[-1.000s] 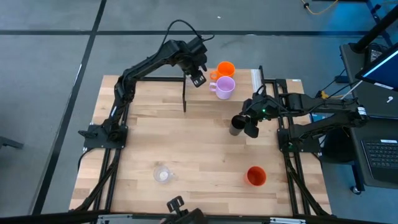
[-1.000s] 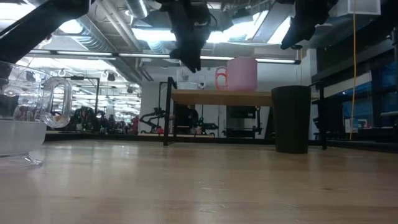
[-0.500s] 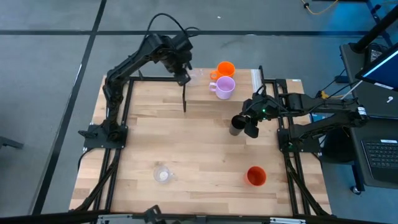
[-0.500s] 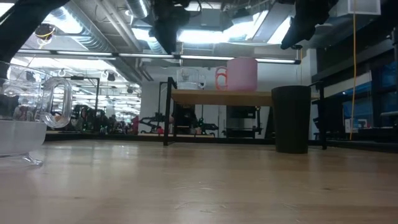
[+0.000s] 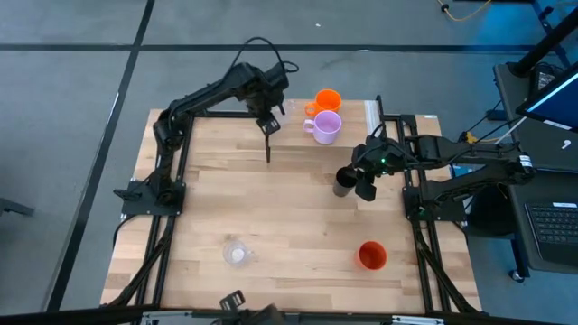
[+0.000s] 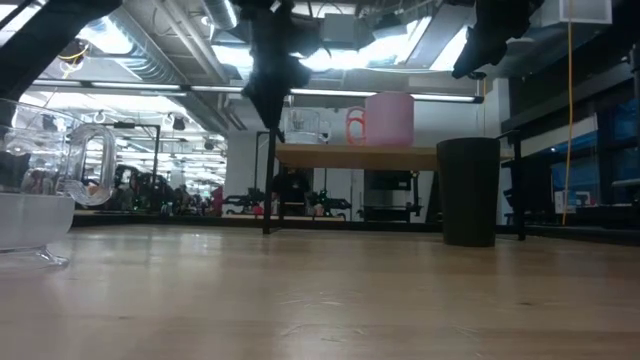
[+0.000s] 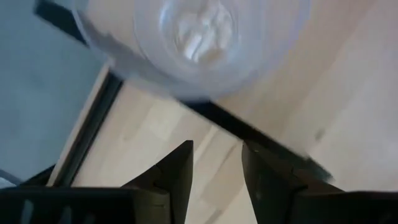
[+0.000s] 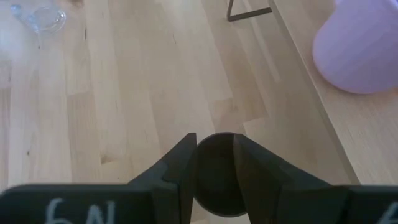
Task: Stack small to large cups/mugs on shelf
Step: Put the top transparent mug on the shelf, then align the transparent mug with the other transparent mug on the shelf
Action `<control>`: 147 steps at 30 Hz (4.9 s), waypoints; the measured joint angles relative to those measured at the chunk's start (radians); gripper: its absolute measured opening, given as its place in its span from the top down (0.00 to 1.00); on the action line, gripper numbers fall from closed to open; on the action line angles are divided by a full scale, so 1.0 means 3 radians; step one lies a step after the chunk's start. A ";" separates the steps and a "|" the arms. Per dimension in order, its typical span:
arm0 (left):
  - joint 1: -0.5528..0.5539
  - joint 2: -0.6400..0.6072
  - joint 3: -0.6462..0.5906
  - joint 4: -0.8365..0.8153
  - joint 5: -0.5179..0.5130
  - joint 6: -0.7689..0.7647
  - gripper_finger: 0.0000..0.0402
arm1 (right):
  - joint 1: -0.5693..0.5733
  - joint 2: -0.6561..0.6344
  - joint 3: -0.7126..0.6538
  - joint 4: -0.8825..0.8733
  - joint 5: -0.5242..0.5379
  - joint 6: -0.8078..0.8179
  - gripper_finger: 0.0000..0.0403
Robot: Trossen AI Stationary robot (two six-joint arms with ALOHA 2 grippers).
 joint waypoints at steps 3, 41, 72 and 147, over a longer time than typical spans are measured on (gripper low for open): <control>0.0001 -0.0011 -0.0119 0.0348 0.0027 0.0049 0.67 | 0.0000 0.0000 0.0000 0.0001 0.0000 0.0005 0.73; -0.0005 -0.0185 -0.0026 -0.0102 -0.0262 0.0021 0.67 | 0.0000 0.0000 0.0000 0.0000 -0.0005 0.0009 0.73; -0.3570 -0.2540 -0.3276 0.2020 0.0327 -0.3099 0.67 | 0.0000 0.0000 0.0000 0.0006 -0.0001 0.0195 0.73; -0.2817 -0.1052 -0.1101 0.0960 -0.1033 -0.1003 1.00 | 0.0000 0.0000 0.0000 0.0112 0.0002 -0.0005 0.73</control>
